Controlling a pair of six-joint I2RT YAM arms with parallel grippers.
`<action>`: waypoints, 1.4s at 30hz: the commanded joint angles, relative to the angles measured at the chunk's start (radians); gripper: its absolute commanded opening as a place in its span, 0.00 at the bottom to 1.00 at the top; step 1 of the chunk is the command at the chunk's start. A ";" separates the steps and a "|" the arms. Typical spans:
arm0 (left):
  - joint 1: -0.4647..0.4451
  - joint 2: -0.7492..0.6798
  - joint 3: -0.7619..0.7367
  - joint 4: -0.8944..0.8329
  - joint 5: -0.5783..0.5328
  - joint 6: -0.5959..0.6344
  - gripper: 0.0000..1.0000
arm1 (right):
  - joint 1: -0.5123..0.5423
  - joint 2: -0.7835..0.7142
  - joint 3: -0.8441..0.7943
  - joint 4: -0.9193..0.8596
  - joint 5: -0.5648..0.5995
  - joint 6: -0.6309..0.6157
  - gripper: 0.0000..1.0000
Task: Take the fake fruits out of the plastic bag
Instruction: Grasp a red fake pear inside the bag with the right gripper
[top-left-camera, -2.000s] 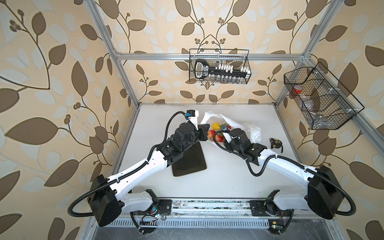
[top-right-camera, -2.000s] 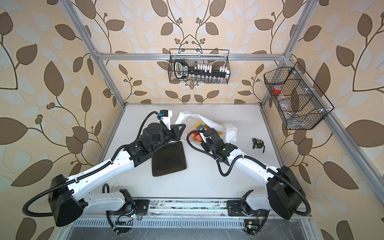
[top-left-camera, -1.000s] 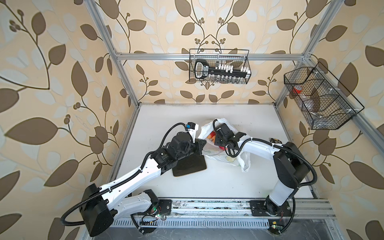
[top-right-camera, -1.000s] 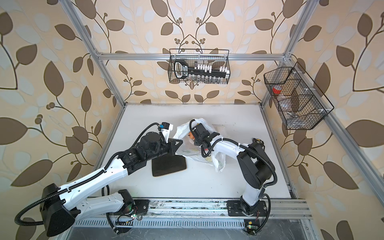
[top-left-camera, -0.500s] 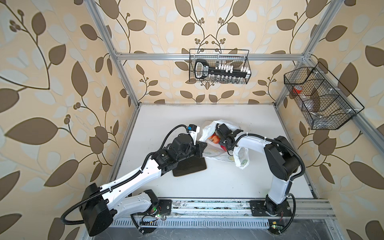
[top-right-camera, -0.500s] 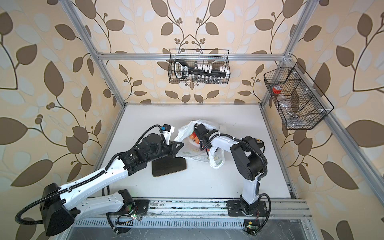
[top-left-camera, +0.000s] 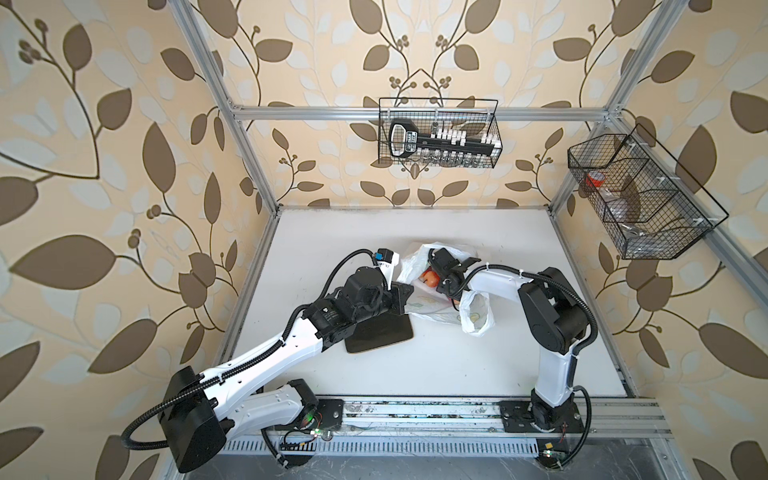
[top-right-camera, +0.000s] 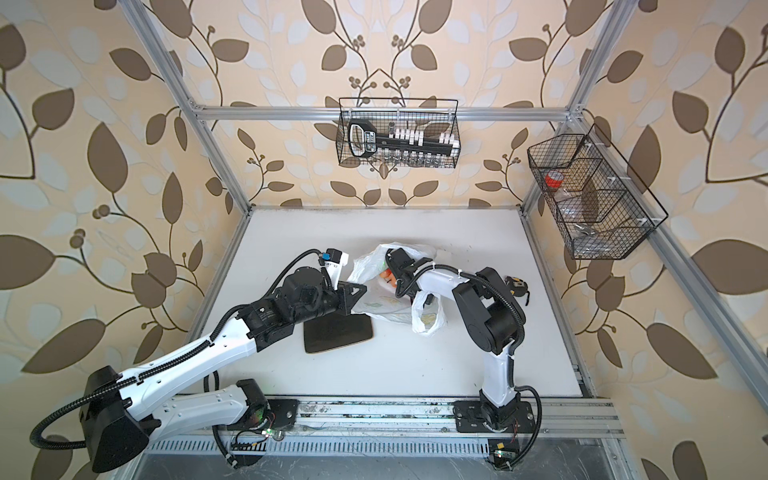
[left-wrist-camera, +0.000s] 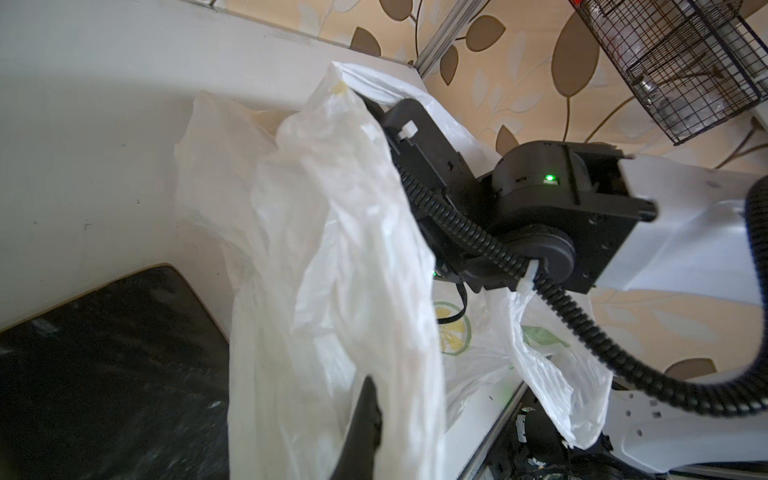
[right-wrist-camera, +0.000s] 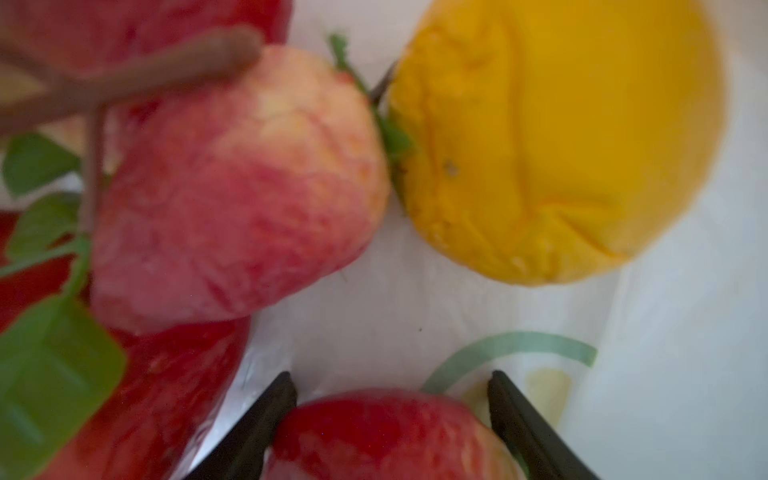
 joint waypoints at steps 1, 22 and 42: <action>-0.012 -0.006 0.018 -0.020 -0.043 0.005 0.00 | 0.001 -0.033 0.002 -0.009 -0.043 -0.014 0.50; -0.011 0.066 0.057 -0.042 -0.192 -0.062 0.00 | 0.004 -0.492 -0.231 0.246 -0.333 -0.367 0.26; 0.090 0.338 0.405 -0.060 -0.230 -0.118 0.00 | 0.061 -0.706 -0.406 0.302 -0.398 -0.739 0.26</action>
